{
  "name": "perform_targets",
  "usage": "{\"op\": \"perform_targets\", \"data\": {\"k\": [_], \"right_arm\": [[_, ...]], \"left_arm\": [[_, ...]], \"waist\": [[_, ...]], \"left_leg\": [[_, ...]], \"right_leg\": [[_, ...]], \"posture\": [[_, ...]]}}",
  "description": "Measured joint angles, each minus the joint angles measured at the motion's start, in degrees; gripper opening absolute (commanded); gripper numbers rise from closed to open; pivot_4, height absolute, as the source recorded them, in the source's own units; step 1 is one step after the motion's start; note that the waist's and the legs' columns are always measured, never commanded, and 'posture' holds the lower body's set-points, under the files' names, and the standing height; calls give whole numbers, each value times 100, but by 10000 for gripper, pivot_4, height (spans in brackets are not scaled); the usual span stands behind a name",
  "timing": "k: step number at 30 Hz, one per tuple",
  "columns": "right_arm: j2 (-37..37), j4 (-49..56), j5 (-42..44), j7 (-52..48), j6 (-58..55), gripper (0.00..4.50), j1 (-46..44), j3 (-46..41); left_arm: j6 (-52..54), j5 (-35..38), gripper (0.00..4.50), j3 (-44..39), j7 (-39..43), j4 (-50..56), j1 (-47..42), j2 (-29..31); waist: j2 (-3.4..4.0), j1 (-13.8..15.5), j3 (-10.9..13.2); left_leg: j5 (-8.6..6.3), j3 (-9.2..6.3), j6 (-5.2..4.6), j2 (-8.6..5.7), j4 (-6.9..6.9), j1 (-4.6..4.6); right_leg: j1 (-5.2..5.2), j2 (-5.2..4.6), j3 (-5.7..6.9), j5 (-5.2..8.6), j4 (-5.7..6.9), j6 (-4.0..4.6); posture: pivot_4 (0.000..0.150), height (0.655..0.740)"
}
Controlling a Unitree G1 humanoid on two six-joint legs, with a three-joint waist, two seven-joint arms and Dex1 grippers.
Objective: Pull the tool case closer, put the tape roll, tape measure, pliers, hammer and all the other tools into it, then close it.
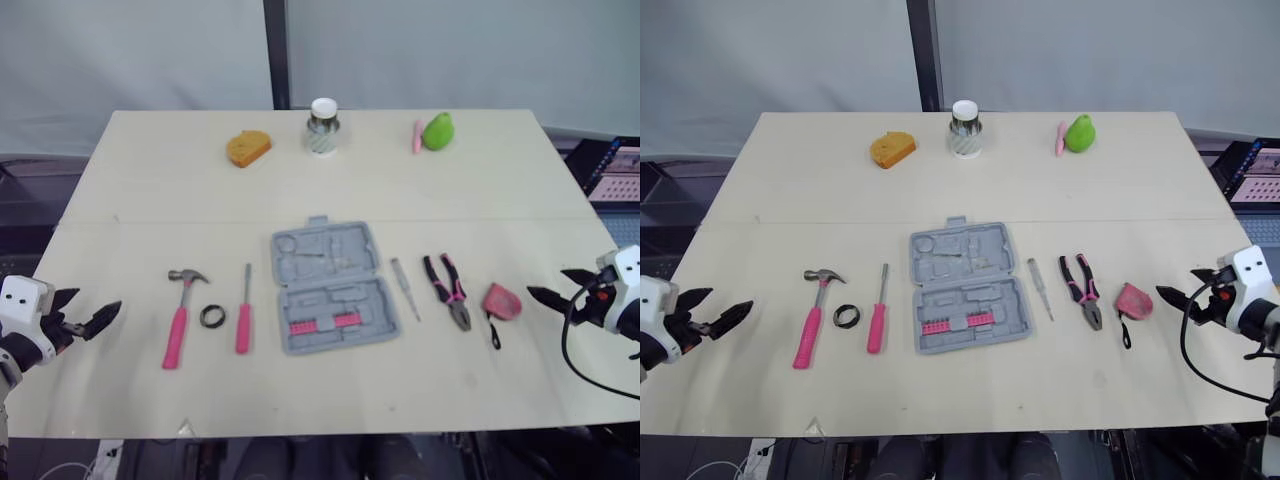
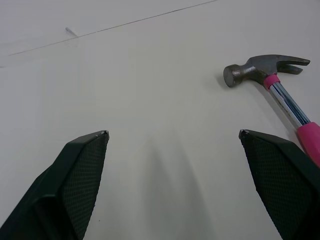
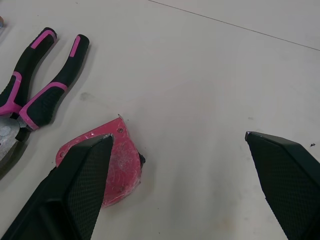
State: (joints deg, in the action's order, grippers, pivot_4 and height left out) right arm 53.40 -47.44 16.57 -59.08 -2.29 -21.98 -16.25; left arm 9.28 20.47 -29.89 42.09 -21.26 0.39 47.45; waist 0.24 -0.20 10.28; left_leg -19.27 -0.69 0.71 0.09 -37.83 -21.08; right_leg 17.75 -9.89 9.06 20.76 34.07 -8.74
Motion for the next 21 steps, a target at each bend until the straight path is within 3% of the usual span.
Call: {"op": "perform_targets", "data": {"k": [21], "right_arm": [[0,11,4,-17,-3,45000,1,-20]], "left_arm": [[18,10,44867,-44,94,58,200,-9]], "waist": [[0,1,0]], "left_leg": [[0,0,0,0,-1,0]], "right_leg": [[0,0,0,0,0,0]], "posture": [[1500,7400]]}}
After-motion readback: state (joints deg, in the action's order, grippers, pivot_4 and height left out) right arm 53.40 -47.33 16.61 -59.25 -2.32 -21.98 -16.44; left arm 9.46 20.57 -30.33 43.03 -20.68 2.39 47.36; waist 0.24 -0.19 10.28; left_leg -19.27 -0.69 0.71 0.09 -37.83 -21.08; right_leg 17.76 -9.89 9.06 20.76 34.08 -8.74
